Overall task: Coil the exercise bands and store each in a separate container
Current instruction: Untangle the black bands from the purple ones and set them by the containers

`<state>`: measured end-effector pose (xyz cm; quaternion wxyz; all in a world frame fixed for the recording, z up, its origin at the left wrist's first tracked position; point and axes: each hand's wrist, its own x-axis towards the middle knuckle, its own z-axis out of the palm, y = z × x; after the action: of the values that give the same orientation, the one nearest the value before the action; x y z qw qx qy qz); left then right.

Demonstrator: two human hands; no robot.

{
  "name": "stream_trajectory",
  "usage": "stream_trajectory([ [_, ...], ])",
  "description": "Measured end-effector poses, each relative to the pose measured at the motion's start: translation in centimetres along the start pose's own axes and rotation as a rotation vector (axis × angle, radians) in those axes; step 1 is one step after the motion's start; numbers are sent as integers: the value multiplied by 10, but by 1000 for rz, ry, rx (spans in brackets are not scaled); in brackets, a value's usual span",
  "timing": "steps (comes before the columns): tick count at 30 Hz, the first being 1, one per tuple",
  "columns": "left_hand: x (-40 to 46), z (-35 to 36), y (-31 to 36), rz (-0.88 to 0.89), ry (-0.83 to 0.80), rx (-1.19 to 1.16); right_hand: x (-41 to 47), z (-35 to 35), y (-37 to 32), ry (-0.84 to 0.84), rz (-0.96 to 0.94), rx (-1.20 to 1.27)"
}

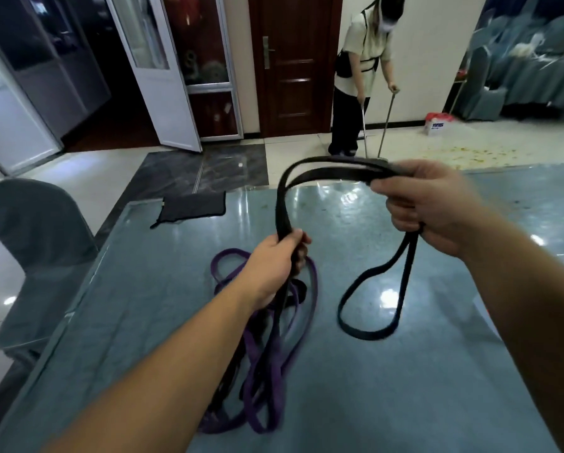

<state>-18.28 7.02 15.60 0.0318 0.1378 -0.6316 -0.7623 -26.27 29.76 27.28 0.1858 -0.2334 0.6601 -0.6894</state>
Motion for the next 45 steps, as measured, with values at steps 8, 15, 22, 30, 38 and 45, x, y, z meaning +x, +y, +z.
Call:
stream_trajectory([
  [8,-13,37,86,129,-58,-154,-14,23,78,58,169,-19],
  [15,-16,69,95,-19,-97,-197,-26,53,97,-20,123,-140],
  [22,4,19,36,-175,-8,179,-36,43,140,193,301,-246],
  [30,-20,-74,-67,-538,112,480,-45,33,219,211,530,-337],
  [38,-44,-142,-153,-614,122,1006,-61,50,285,139,793,-337],
  [45,-56,-169,-201,-679,57,1100,-61,79,314,117,871,-307],
])
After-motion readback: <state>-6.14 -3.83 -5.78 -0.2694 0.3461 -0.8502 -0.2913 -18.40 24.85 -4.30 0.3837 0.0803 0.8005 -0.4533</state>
